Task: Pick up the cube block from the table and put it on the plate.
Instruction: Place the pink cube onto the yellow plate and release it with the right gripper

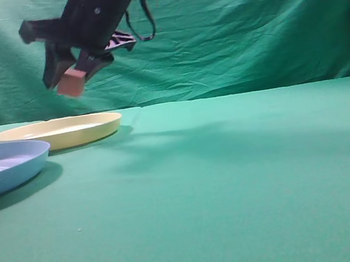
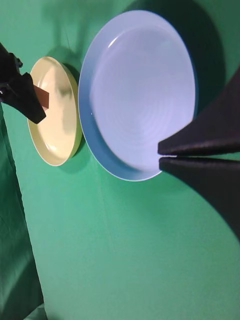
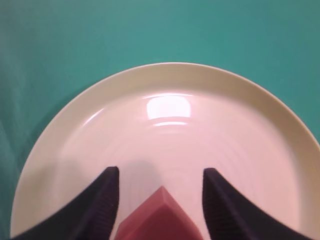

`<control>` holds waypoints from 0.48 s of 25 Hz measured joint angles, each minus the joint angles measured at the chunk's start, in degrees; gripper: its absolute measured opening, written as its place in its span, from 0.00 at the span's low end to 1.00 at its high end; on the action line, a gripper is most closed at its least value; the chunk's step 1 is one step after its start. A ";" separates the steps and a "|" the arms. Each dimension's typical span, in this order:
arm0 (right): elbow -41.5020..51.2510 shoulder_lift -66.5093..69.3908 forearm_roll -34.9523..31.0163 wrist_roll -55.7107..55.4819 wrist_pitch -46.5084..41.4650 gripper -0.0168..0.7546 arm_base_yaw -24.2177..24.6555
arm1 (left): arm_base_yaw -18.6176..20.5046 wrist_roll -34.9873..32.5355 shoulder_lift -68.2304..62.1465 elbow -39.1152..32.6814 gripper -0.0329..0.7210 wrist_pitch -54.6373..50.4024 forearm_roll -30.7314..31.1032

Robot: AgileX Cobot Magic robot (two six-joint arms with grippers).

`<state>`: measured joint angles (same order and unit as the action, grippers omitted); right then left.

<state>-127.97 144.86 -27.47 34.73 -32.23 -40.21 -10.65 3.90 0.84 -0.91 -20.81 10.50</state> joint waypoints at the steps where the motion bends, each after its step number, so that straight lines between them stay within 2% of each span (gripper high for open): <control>1: 0.01 0.09 0.47 0.09 0.23 0.73 0.00 | 0.00 0.00 0.00 0.00 0.04 0.00 0.00; 4: -0.12 -0.01 2.22 0.09 0.21 0.88 0.00 | 0.00 0.00 0.00 0.00 0.04 0.00 0.00; 8: -0.42 -2.47 4.33 0.09 -1.70 0.86 0.00 | 0.00 0.00 0.00 0.00 0.04 0.00 0.00; 10: -0.46 -5.32 4.45 -0.02 -4.75 0.73 0.14 | 0.00 0.00 0.00 0.00 0.04 0.00 0.00; 12: -0.58 -9.47 4.68 -1.35 -9.88 0.53 0.52 | 0.00 0.00 0.00 0.00 0.04 0.00 0.00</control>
<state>-128.55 135.39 -22.78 33.38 -42.11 -39.69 -10.65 3.90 0.84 -0.91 -20.81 10.50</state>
